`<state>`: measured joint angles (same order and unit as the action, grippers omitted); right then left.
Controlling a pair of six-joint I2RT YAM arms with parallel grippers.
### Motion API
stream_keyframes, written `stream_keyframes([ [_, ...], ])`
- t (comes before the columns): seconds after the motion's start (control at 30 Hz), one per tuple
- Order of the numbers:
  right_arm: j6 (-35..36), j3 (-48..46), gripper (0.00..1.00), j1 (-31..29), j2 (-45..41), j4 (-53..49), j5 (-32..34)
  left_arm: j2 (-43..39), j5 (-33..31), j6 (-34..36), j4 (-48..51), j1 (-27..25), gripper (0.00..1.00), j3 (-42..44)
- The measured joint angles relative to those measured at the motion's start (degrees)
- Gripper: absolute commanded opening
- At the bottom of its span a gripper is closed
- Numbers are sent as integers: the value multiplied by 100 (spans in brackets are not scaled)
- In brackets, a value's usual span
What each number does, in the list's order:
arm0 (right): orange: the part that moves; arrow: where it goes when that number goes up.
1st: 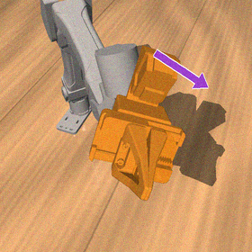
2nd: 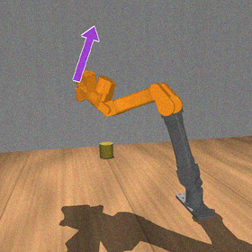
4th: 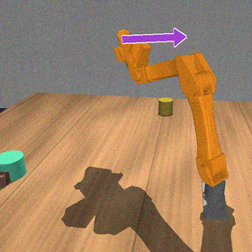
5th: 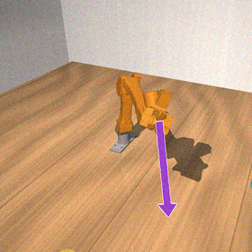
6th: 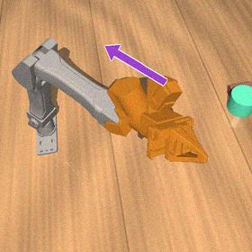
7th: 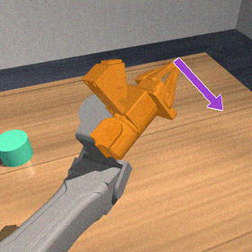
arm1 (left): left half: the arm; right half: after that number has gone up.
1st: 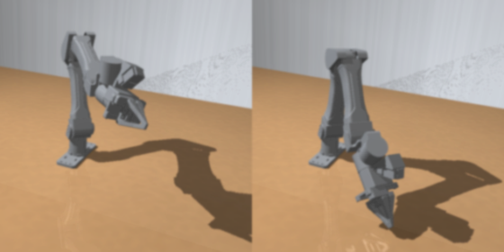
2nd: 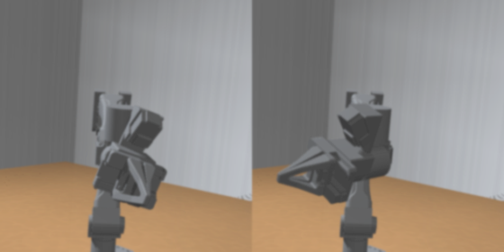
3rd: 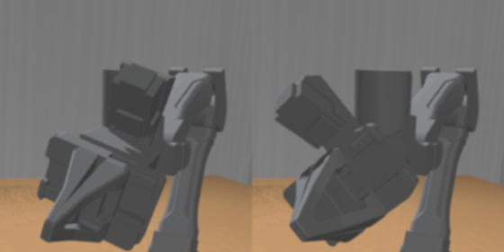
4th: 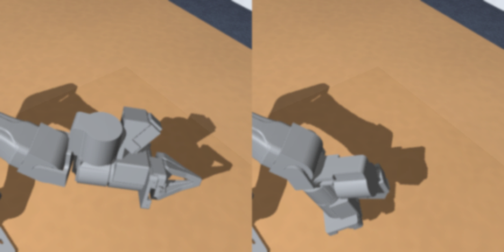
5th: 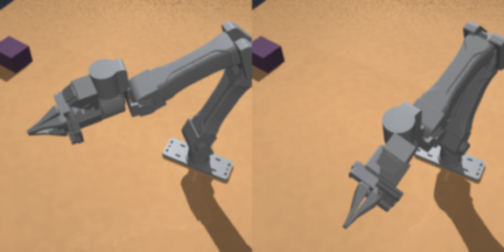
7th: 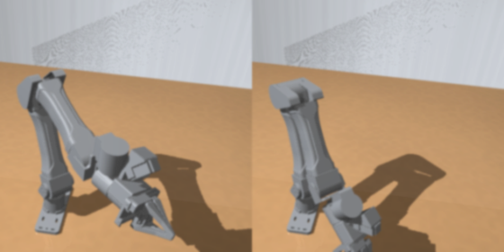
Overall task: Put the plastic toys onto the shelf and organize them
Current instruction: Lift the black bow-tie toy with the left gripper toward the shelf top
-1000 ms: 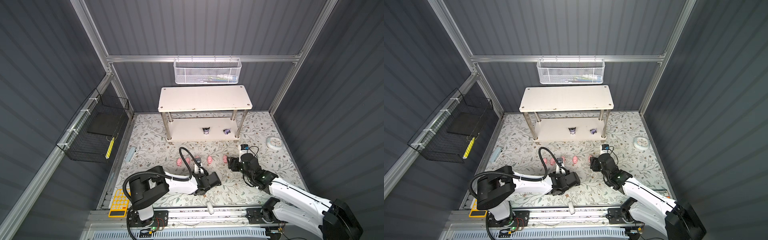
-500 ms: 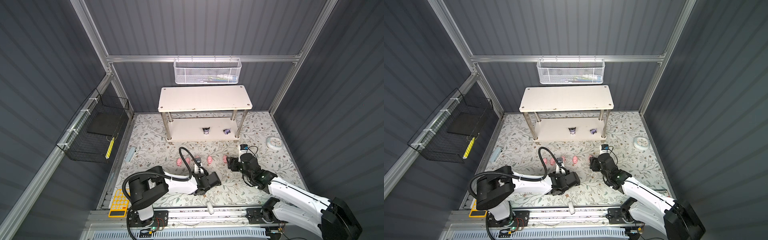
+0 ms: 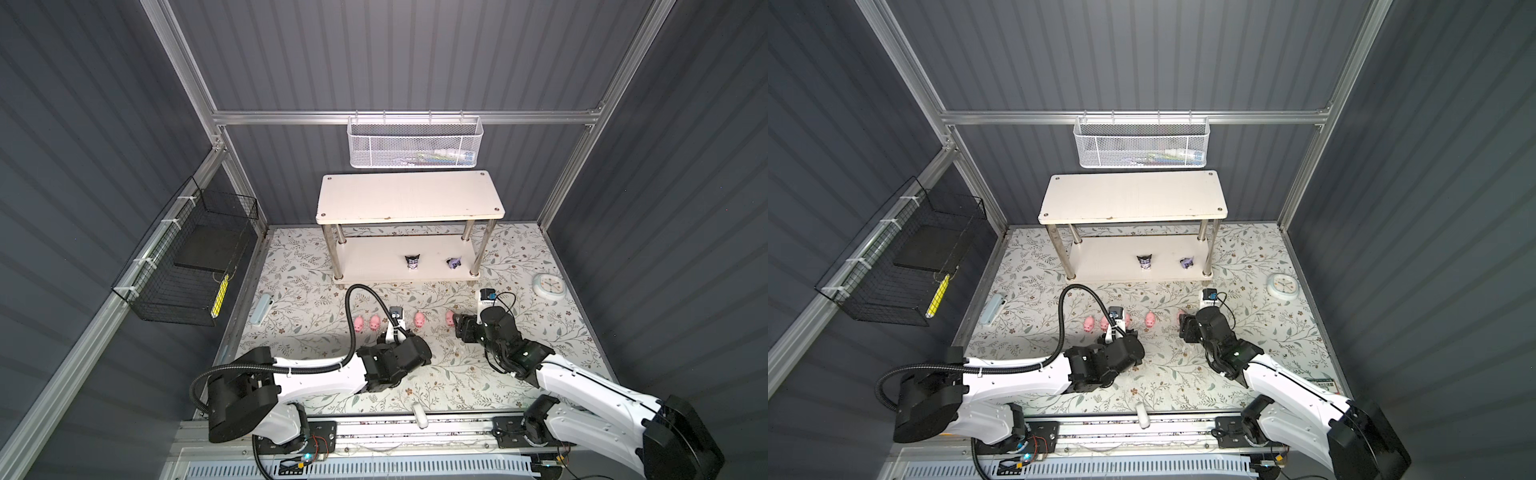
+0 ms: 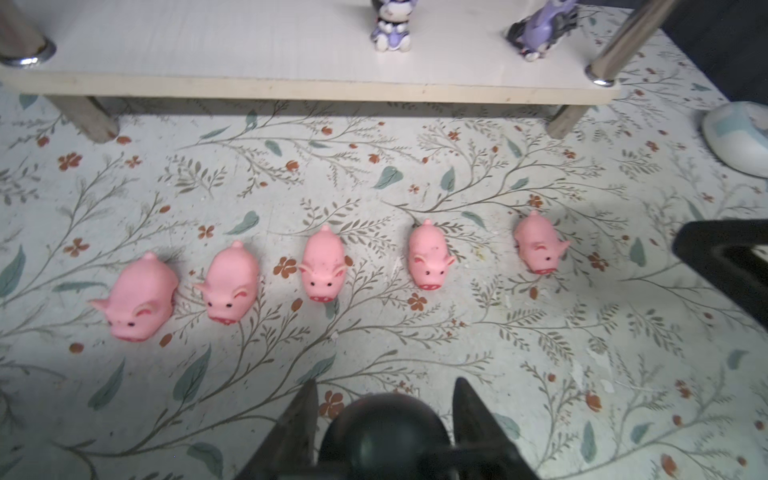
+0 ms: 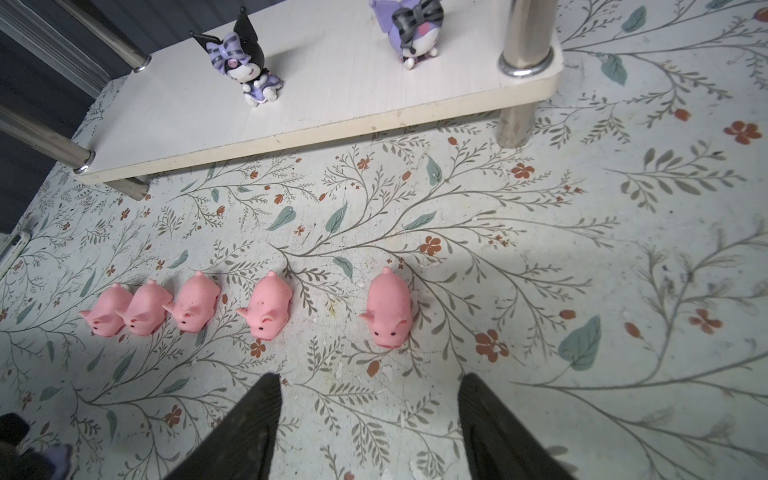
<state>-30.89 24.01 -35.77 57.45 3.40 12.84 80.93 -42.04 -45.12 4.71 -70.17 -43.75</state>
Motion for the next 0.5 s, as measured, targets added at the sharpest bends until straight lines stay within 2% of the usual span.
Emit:
stream_keyframes([
  [0.17, 0, 0, 70, 0, -26, -2, 0, -437, 326, 866, -273, 306, 43, 2],
  [0.33, 0, -2, 70, 0, -129, -2, 2, -717, 553, 1510, -444, 916, 43, 7],
  [0.5, 4, 0, 70, 0, -181, -9, 2, -660, 868, 2026, -538, 1547, 43, -4],
])
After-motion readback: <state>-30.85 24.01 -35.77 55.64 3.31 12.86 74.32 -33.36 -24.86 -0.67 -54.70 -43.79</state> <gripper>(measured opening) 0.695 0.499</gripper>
